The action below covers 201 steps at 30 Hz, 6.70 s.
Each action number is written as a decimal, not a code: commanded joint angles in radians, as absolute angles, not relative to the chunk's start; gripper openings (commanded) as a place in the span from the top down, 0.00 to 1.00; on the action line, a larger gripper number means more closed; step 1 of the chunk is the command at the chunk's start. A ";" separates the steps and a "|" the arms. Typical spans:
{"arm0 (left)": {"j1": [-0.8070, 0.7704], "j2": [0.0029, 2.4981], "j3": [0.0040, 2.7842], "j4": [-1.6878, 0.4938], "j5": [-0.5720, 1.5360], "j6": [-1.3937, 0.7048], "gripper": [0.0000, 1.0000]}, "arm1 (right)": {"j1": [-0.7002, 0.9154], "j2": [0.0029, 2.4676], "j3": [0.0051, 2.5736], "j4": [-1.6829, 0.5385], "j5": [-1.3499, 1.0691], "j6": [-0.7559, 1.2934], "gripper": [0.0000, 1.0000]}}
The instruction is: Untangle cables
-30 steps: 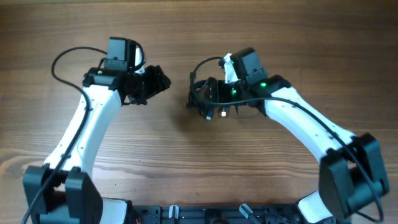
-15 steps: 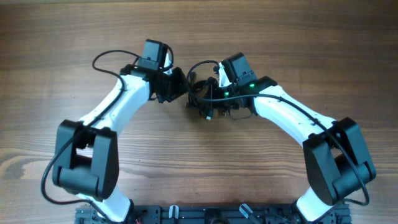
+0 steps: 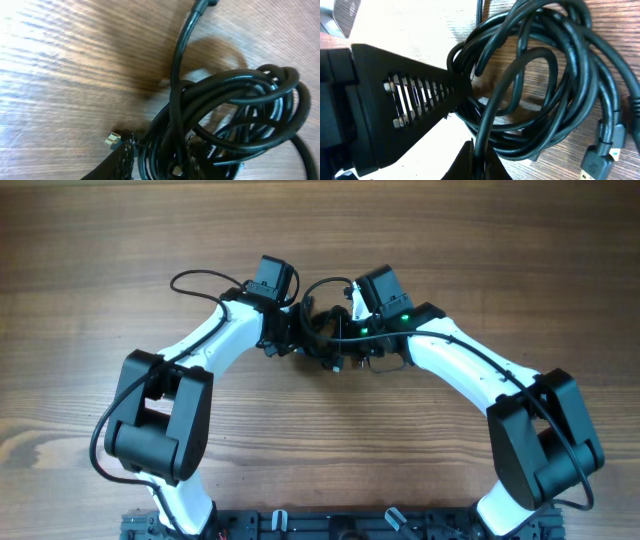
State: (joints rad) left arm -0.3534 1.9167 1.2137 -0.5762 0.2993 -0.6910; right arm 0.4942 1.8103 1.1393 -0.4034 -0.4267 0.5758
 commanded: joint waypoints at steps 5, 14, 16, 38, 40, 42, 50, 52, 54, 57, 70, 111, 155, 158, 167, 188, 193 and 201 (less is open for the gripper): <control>-0.356 1.957 1.228 -0.600 0.223 -0.693 0.68 | 0.456 1.723 1.140 -0.405 -0.542 0.496 0.96; -0.356 1.969 1.228 -0.597 0.223 -0.693 0.69 | 0.342 1.404 1.140 -0.395 -0.689 0.528 0.96; -0.356 1.969 1.228 -0.597 0.223 -0.693 0.69 | 0.315 1.375 1.140 -0.378 -0.741 0.528 0.96; -0.345 1.691 1.413 -0.682 0.366 -0.511 0.55 | 0.181 1.584 1.138 -0.711 -0.177 0.393 0.31; -0.350 1.715 1.412 -0.690 0.366 -0.589 0.56 | 0.147 1.584 1.138 -0.607 -0.419 0.269 0.31; -0.361 1.747 1.412 -0.691 0.366 -0.695 0.60 | 0.138 1.584 1.138 -0.532 -0.570 0.227 0.31; -0.323 1.782 1.411 -0.686 0.287 -0.933 0.61 | 0.257 1.752 1.137 -0.357 -0.767 0.096 0.50; -0.273 1.782 1.411 -0.691 0.290 -0.952 0.62 | 0.295 1.791 1.137 -0.341 -0.788 0.099 0.64; -0.225 1.782 1.411 -0.703 0.307 -0.951 0.62 | 0.332 1.812 1.137 -0.351 -0.773 0.109 0.80; -0.211 1.782 1.411 -0.728 0.305 -0.950 0.62 | 0.367 1.858 1.137 -0.364 -0.688 0.162 0.85; -0.252 1.782 1.411 -0.773 0.302 -0.920 0.62 | 0.422 1.928 1.137 -0.290 -0.550 0.212 0.67; -0.355 1.913 1.406 -0.670 0.649 -0.344 0.53 | 0.010 1.760 1.146 0.657 -1.561 1.359 0.96; -0.131 1.913 1.406 -0.841 0.503 -0.343 0.55 | -0.136 1.729 1.414 -0.973 0.137 0.299 0.32; -0.152 1.913 1.406 -0.825 0.503 -0.343 0.55 | -0.134 1.729 1.414 -0.923 -0.200 0.187 0.24; -0.188 1.913 1.406 -0.796 0.470 -0.348 0.54 | -0.039 1.844 1.313 -0.772 -0.271 0.392 0.50; -0.188 1.913 1.406 -0.782 0.470 -0.352 0.57 | 0.282 2.048 1.340 -0.731 -0.586 0.213 0.81; -0.198 1.913 1.407 -0.765 0.485 -0.350 0.50 | 0.176 1.853 1.400 -0.794 -0.585 0.209 0.52; -0.402 1.914 1.507 -0.648 0.410 -0.331 0.30 | -0.016 1.751 1.401 -0.805 -0.505 0.209 0.48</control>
State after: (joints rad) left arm -0.3412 1.9011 1.4555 -0.6724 0.4599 -0.3561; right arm 0.0101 1.7466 1.3922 -0.8074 -0.5224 0.2176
